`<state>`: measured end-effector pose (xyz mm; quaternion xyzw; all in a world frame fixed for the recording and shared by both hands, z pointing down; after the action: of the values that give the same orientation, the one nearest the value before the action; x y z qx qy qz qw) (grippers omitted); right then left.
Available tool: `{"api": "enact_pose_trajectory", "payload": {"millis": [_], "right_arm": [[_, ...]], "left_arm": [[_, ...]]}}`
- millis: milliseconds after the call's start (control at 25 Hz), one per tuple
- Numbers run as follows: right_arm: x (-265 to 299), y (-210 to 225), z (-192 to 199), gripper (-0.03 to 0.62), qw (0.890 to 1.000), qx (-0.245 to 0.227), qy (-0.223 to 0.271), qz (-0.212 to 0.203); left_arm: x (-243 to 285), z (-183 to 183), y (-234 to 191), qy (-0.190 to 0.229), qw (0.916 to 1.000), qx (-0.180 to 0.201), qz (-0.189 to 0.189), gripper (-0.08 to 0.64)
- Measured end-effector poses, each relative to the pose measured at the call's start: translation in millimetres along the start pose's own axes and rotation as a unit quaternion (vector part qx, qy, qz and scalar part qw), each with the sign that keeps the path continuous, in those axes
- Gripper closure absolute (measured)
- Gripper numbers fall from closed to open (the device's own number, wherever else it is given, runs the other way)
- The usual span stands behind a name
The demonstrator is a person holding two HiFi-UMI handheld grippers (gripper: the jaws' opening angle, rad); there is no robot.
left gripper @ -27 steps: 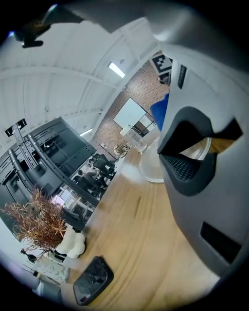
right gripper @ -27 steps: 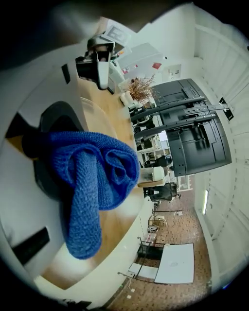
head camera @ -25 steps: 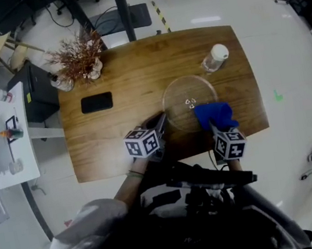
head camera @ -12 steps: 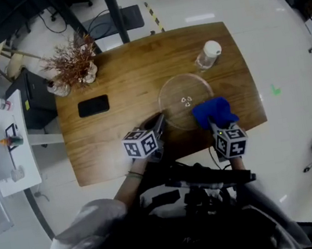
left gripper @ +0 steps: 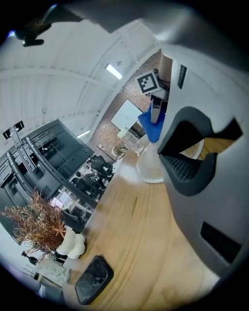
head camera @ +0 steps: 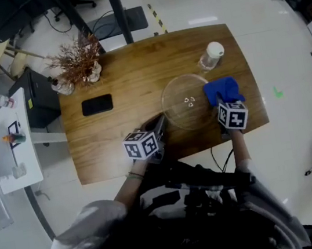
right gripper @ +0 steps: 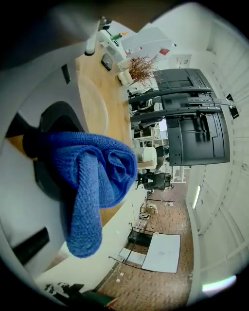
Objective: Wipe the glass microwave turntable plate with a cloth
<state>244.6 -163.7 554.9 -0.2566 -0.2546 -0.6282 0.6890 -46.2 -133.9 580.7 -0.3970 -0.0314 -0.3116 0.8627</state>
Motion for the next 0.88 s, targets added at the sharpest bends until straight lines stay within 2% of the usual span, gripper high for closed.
{"api": "enact_pose_trajectory", "payload": {"millis": [200,440,880], "right_arm": [[-31,-10,41,0.506,0.999,0.028,-0.006,-0.031],[-72,-23,82,0.506,0.997,0.034,-0.021,-0.060],[-131,-43,92,0.506,0.991,0.044,0.013,-0.123]], "left_arm": [[-1,0,-3,0.002,1.0000,-0.003,0.000,0.557],[5,3,3,-0.001,1.0000,-0.002,0.005,0.557],[5,26,36,-0.001,0.9999,0.012,0.001,0.557]]}}
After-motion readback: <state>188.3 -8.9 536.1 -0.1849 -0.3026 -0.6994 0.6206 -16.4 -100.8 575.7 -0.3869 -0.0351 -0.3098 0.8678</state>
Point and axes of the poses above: the fingertips, and each gripper's own axes: x forward along the fingers, y to its right, z out of its underside, the point moved 5 cm from there along -x, backward along the fingers, and after that the axes turned 6 degrees about z, right-handed, at the moved point
